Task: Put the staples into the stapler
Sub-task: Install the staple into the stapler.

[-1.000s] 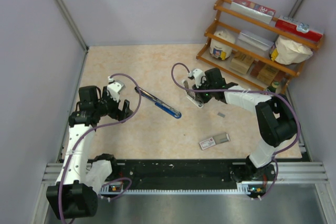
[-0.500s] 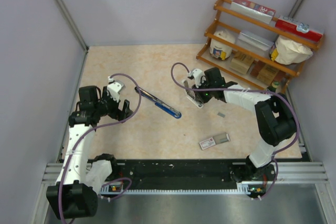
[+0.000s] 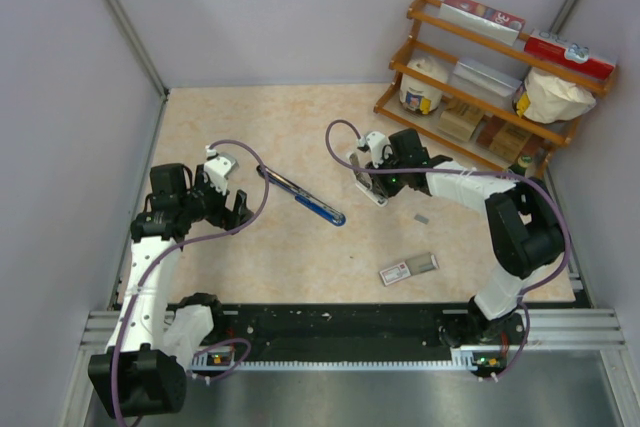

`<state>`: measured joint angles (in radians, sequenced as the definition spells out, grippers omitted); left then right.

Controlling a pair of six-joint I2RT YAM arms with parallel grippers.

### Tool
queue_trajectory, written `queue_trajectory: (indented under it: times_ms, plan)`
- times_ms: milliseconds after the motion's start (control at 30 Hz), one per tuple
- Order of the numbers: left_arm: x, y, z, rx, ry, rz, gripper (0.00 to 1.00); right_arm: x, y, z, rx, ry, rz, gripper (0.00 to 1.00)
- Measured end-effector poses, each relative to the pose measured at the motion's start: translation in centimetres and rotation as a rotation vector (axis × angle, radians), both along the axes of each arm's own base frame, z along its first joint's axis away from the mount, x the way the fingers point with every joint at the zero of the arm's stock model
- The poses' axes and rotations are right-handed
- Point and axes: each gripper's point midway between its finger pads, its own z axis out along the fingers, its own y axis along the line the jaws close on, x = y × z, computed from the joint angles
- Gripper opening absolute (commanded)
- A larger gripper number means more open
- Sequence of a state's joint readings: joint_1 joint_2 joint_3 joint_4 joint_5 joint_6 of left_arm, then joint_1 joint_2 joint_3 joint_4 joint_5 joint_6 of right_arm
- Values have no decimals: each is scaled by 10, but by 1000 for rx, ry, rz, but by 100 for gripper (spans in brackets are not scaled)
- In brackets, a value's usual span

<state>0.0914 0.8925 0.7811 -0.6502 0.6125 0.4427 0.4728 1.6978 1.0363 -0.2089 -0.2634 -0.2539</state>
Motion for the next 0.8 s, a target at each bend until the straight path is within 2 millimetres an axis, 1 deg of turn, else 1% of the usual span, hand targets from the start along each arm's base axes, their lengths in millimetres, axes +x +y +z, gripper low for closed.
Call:
queue_trajectory:
  times_ms: [300,800]
  plan:
    - [0,0,0,0,0,2,92,0,0,0,-3,-3,6,24]
    - [0,1,0,0,0,2,92,-1,2,1,8,1,15,23]
